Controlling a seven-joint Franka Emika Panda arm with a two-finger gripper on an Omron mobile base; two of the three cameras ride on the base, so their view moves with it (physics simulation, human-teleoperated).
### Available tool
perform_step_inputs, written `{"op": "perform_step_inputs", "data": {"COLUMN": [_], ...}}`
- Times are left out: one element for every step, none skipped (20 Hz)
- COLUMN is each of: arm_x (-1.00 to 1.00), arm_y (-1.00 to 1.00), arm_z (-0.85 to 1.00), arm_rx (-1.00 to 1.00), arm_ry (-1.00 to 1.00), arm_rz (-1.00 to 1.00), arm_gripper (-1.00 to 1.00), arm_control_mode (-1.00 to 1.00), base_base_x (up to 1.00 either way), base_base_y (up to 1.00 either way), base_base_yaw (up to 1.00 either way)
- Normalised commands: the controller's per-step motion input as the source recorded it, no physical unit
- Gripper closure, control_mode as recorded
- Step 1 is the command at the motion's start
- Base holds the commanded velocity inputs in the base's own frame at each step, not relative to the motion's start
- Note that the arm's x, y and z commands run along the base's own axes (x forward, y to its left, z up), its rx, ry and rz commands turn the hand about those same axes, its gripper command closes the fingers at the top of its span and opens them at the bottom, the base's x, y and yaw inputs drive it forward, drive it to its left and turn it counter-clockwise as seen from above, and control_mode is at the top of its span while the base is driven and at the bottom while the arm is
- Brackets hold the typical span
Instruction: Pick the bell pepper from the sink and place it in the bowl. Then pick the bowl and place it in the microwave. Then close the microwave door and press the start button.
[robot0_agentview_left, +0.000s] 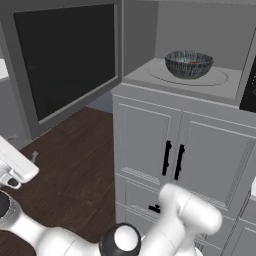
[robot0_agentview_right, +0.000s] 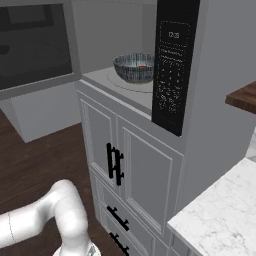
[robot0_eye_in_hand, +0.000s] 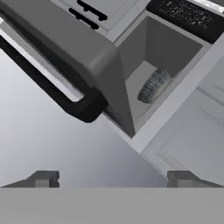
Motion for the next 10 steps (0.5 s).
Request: {"op": "perform_step_inputs", "data": {"arm_x": [0.75,0.81,0.79,0.63,0.54,0.26,0.05,0.0,-0.2,-0.42], "arm_y": [0.23,0.23,0.0,0.0,0.0,-0.06,-0.29,-0.57,-0.76,-0.79], "arm_z": [-0.09,-0.06,0.0,0.04,0.13,0.34,0.38,0.49,0.54,0.55], "arm_rx": [0.0,0.0,0.0,0.0,0.01,0.03,0.06,0.08,0.08,0.05], "arm_ry": [-0.13,-0.12,-0.17,-0.2,-0.23,-0.32,-0.34,-0.37,-0.45,-0.5], "arm_rz": [0.0,-0.01,-0.03,-0.02,-0.02,-0.01,0.0,0.0,0.0,0.0], "arm_gripper": [-1.0,-1.0,-1.0,-1.0,-1.0,-1.0,-1.0,-1.0,-1.0,-1.0], "arm_control_mode": [-1.0,-1.0,-1.0,-1.0,-1.0,-1.0,-1.0,-1.0,-1.0,-1.0], "base_base_x": [0.0,0.0,0.0,0.0,0.0,0.0,0.0,0.0,0.0,0.0], "base_base_y": [0.0,0.0,0.0,0.0,0.0,0.0,0.0,0.0,0.0,0.0], "base_base_yaw": [0.0,0.0,0.0,0.0,0.0,0.0,0.0,0.0,0.0,0.0]}}
